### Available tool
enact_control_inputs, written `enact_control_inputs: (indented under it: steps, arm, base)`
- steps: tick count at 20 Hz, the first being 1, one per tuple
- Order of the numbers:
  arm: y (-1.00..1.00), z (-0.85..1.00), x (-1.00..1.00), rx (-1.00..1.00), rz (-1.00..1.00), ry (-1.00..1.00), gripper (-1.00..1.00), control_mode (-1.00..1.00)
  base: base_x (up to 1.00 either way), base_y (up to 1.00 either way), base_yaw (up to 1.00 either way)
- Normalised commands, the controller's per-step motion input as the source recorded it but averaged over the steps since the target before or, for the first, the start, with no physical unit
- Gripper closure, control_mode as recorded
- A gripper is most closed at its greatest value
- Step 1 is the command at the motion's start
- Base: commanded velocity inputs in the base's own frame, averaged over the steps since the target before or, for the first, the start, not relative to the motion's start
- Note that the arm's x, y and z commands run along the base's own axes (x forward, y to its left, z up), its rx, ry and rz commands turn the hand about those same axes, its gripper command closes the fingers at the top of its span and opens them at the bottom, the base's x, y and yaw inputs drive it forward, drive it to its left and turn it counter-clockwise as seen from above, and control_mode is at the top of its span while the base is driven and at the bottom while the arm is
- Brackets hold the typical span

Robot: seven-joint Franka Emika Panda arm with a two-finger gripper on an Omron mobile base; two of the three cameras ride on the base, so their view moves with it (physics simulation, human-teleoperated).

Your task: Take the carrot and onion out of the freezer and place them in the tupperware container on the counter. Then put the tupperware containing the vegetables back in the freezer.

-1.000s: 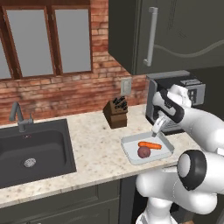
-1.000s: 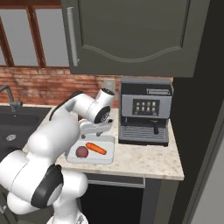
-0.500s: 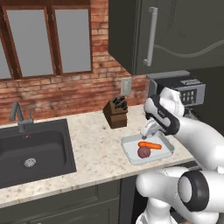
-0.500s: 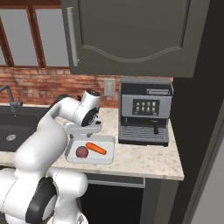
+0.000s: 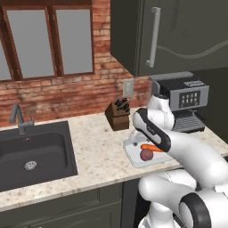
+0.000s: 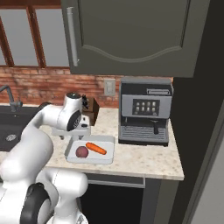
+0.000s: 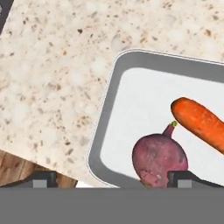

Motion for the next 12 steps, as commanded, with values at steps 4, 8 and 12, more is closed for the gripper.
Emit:
enact_control_inputs:
  steps: [4,8,12]
  arm:
    - [0.38,-0.39,0.03,-0.23,-0.21,0.00,-1.00,-1.00]
    - [0.35,-0.25,0.03,-0.14,-0.18,0.00,-1.00,-1.00]
    - [0.26,-0.06,0.07,-0.01,-0.11,0.00,-1.00,-1.00]
  base:
    - [0.00,0.00,0.00]
    - [0.00,0.00,0.00]
    - [0.00,0.00,0.00]
